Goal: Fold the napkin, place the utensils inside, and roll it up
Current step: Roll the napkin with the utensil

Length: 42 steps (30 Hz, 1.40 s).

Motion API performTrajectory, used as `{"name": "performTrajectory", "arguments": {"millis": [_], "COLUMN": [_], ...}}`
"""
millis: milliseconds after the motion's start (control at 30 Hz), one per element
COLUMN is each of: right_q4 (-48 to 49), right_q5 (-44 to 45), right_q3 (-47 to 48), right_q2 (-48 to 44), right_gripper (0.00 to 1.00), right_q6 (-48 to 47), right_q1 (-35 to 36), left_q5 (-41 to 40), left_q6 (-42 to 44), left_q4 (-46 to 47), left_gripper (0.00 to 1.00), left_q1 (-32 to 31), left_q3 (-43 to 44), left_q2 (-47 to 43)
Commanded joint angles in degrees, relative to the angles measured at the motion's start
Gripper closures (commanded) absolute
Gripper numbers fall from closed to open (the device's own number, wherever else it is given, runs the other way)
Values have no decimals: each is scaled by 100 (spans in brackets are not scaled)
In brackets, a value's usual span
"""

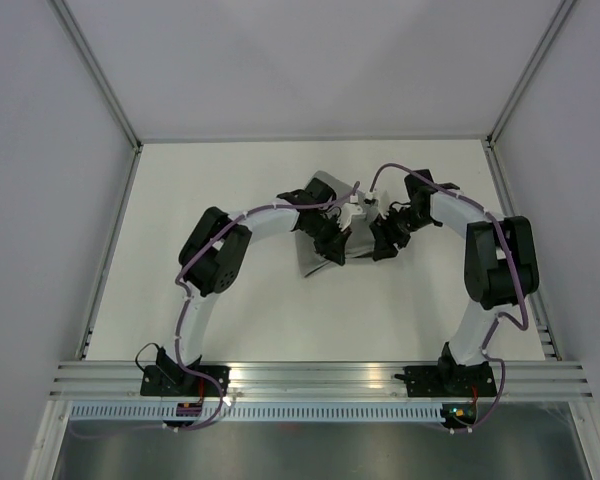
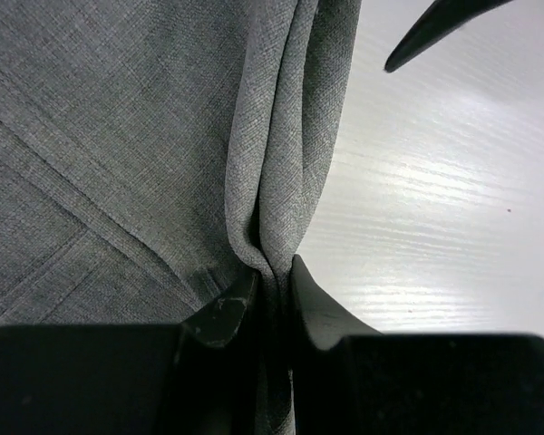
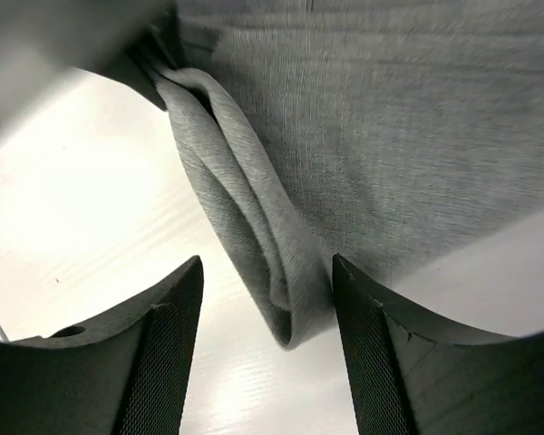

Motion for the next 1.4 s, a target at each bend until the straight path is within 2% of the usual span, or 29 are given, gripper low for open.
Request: {"name": "performTrajectory", "arguments": {"millis": [0,133,367,500,667,900,1033,1367], "right_q4": [1129,1303,2341,2719,2930,3956,4354,4170], "right_q5": [-69,-77,-59,-6,309,1364,1655,1769], "right_q3": [-146,-172,-1268,-1920,-2491,-3186,-3283,-3257], "right_q2": [-568,-498,-1506,-2158,-2615,-2678,-2529,-2282], "right_gripper": [35,36,39,40,40,40,39,39], "right_q6": [257,310,32,-462,-910,-1192,-1228,-1579], "right_q1": [95,8,-10,130,788,2001,2213,2591], "left_q5": [175,360,808,1055,1292,1512,1582,1653], "left_q6": [-240,-240,-267,-258,-266,-223,-196,-91], "left_q4": [-1201,-1666,-2519,-2880,-3118,-3188,-3223,-3285], "left_gripper": [98,98,98,98,98,98,98,98], "left_q1": [264,290,378,405,422,422,431,448], "left_q3": [148,516,1185,1422,1616,1590,1590,1590], "left_q2": [457,659,1151,1423,1749,1907,1977,2057]}}
